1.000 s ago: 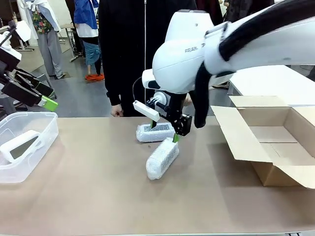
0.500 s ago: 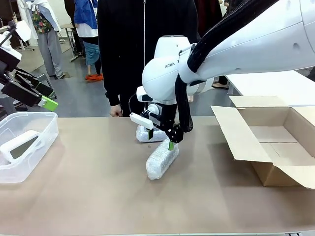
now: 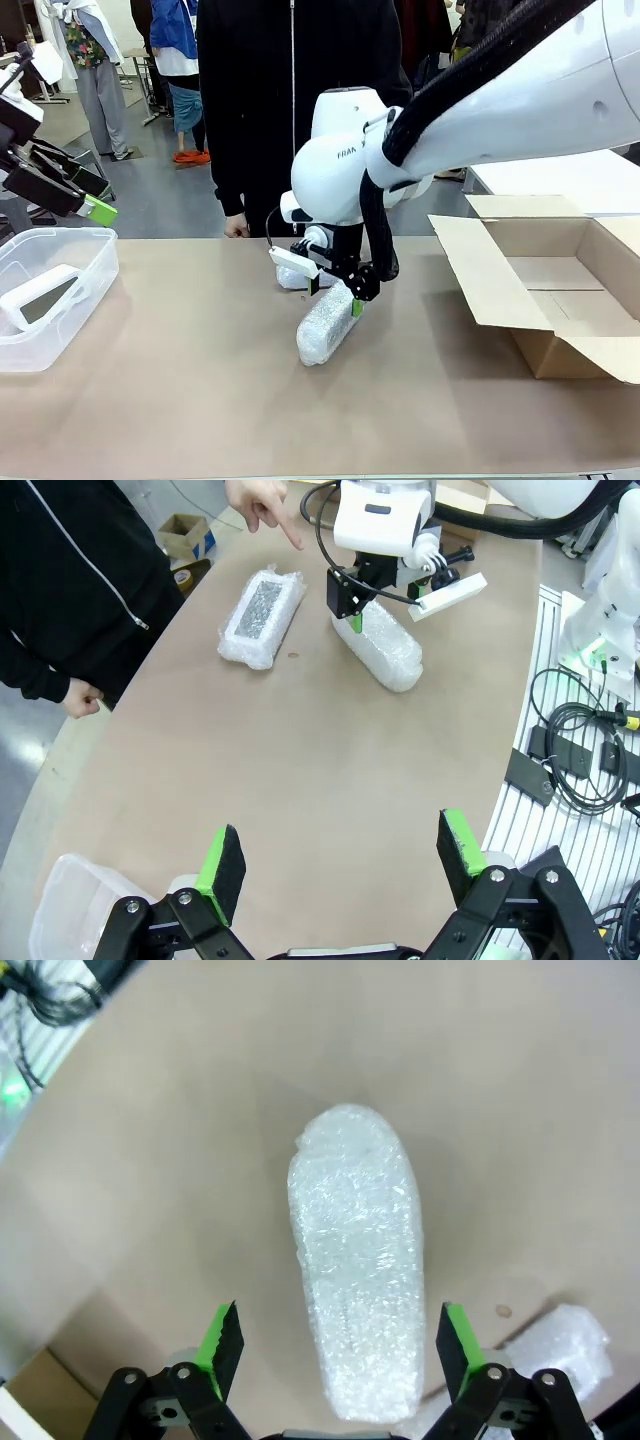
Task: Separate and place wrapped and unwrapped clocks.
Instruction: Pick up the Digital clock indicated by the person.
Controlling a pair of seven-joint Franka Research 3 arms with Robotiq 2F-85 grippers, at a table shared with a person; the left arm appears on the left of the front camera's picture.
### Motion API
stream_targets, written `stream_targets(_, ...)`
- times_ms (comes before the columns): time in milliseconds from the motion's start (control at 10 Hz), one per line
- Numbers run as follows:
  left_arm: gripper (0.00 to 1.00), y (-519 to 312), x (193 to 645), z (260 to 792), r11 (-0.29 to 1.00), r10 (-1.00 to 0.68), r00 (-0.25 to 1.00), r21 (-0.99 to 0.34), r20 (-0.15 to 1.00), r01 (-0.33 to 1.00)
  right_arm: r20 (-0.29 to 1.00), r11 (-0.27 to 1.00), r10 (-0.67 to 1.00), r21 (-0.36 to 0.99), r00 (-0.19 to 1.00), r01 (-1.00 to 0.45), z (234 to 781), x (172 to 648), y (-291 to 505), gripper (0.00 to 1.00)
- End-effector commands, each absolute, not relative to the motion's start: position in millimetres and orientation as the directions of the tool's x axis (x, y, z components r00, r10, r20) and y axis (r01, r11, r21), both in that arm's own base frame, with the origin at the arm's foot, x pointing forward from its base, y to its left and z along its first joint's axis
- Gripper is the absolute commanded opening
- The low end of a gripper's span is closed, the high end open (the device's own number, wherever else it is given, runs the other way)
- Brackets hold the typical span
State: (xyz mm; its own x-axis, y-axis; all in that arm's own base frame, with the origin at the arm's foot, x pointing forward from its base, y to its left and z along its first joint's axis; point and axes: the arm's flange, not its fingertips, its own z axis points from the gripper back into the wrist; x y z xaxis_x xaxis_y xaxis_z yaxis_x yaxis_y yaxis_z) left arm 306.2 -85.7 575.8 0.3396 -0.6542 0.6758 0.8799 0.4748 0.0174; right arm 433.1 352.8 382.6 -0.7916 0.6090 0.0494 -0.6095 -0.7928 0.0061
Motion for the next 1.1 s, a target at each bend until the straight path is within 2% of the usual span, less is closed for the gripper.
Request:
stream_targets(0, 1.0, -84.7, 305.6, 575.9, 0.475, -0.651, 0.339, 0.016, 0.679, 0.88, -0.014, -0.801, 0.599, -0.01, -0.801, -0.599, 365.2, 431.4, 351.4, 1.0)
stream_targets(300, 1.0, -84.7, 305.6, 575.9, 0.475, -0.651, 0.339, 0.016, 0.679, 0.88, -0.039, -0.795, 0.606, -0.043, -0.794, -0.605, 349.1, 438.1, 355.8, 1.0)
stream_targets(600, 1.0, -84.7, 305.6, 575.9, 0.475, -0.651, 0.339, 0.016, 0.679, 0.88, -0.069, -0.803, 0.594, -0.004, -0.801, -0.596, 340.2, 443.3, 362.8, 1.0)
stream_targets(900, 1.0, -84.7, 305.6, 575.9, 0.475, -0.651, 0.339, 0.016, 0.679, 0.88, -0.04, -0.811, 0.584, 0.004, -0.811, -0.585, 343.5, 439.7, 364.0, 1.0)
stream_targets(1000, 1.0, -84.7, 305.6, 575.9, 0.475, -0.651, 0.339, 0.016, 0.679, 0.88, -0.043, -0.807, 0.589, 0.006, -0.807, -0.59, 343.8, 439.2, 363.5, 0.82)
